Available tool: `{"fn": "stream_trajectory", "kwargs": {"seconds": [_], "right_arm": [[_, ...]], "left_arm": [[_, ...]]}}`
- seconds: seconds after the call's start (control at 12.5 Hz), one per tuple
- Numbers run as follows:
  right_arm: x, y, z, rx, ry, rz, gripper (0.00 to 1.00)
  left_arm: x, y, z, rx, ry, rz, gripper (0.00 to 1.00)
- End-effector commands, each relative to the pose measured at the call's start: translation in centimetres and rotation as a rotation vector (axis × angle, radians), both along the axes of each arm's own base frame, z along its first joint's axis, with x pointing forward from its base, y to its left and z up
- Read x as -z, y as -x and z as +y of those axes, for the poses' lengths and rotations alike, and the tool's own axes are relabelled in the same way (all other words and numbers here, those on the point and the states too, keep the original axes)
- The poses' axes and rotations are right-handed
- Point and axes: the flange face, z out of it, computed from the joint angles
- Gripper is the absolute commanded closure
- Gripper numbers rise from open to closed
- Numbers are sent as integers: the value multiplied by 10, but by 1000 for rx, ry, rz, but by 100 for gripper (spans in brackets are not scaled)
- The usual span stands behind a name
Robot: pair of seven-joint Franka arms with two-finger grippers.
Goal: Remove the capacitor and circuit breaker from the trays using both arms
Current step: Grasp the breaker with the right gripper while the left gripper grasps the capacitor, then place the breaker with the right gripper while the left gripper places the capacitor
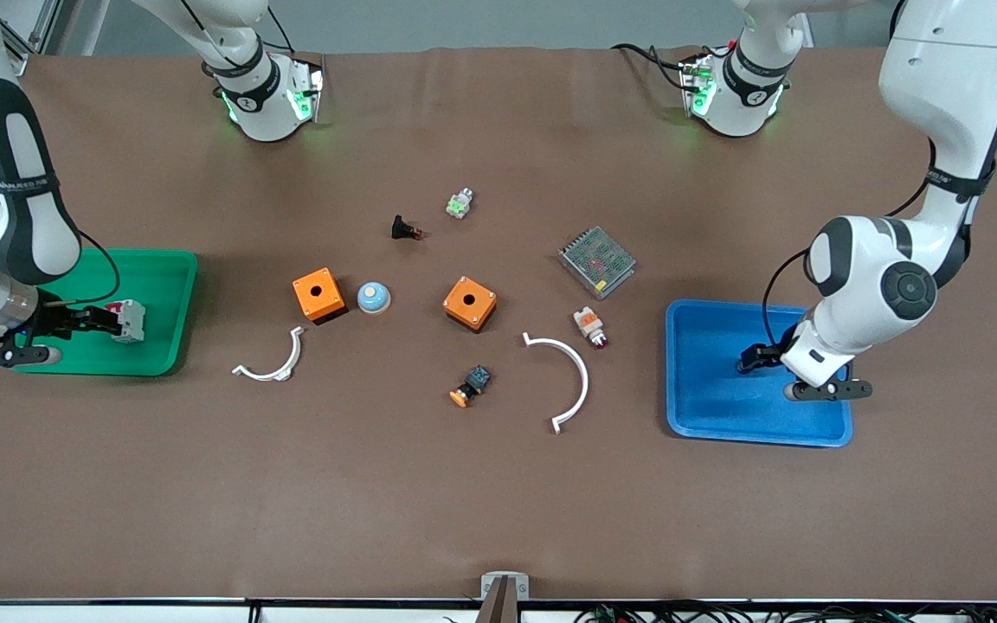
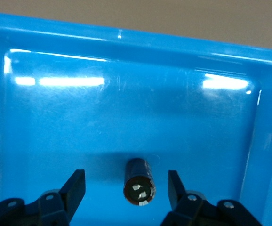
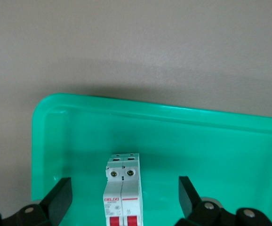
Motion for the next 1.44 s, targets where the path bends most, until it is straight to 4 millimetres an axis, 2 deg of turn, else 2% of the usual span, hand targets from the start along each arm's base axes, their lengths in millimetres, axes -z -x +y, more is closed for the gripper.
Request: {"fn": "stream_trajectory", "kwargs": {"seconds": [0.0,0.08,0.16,0.32,0.48,0.56,0.64,0.8,0.88,0.96,1.04,1.2,1.36], "right_arm": [[22,17,-2,-48,-3,-4,0],[31,24,0,-47,3,-15,0],[36,29,1,-50,1,-11,6],[37,32,-4,-196,-10,-10,53],[36,34,-12,-197,-15,-13,77],[35,34,-11,-199,-18,-11,86],[34,33,-10,-197,-19,-10,90],[27,30,-5,-205,-19,-15,98],[16,25,-2,-199,-25,-19,99],[-1,17,6,-161,-34,-16,99],[-22,5,26,-103,-42,6,99],[-60,-15,70,28,-40,34,98],[-78,-30,126,165,-22,43,98]], "left_arm": [[7,0,-9,16,2,1,25],[11,2,-12,21,3,10,26],[17,3,-10,19,3,21,27],[32,6,-13,24,5,44,34],[34,6,-11,21,5,47,40],[35,6,-11,21,5,48,45],[36,7,-10,21,5,51,51],[34,8,-7,24,4,65,72],[28,7,-5,26,1,69,85],[16,4,-4,27,0,63,93],[-1,2,-7,22,-3,48,97],[-39,4,-22,45,-5,35,98],[-68,14,-51,68,1,54,98]]}}
